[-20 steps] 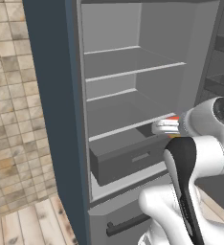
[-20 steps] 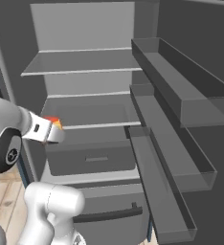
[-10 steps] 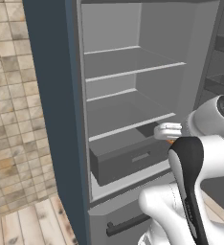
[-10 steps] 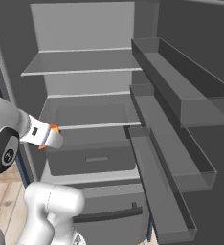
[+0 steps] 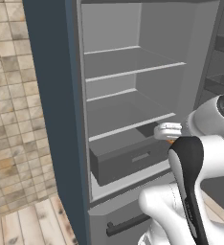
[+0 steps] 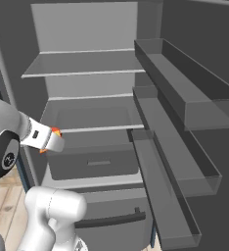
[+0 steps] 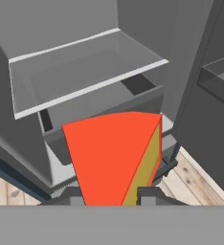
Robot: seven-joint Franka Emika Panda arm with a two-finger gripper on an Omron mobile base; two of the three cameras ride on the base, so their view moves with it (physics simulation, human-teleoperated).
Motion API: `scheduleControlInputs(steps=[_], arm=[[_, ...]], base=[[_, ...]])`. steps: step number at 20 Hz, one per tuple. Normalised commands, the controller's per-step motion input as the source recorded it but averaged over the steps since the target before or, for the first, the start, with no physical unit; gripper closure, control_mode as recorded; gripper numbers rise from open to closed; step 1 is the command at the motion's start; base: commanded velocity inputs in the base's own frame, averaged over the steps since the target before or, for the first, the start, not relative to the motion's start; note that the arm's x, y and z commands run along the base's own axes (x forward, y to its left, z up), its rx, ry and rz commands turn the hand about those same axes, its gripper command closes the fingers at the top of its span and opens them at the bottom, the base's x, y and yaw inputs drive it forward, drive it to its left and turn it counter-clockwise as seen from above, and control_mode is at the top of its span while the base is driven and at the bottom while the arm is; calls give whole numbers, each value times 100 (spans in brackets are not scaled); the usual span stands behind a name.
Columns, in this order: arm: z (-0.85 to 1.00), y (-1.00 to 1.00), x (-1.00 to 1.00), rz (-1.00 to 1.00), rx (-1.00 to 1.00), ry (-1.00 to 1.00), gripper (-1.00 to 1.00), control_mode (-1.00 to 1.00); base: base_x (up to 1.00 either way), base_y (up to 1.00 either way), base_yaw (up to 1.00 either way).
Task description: Retrieve the sausage and cheese from the fridge and place them on the cutting board on the counter.
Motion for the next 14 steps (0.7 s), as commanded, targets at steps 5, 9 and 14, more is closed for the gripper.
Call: scheduleControlInputs(steps=[5, 9, 14], arm=[[0, 0, 0, 0, 0, 0, 100, -100], [0, 0, 0, 0, 0, 0, 100, 100], [0, 0, 0, 0, 0, 0, 100, 100]], base=[[0, 0, 0], [0, 0, 0], [0, 0, 0]])
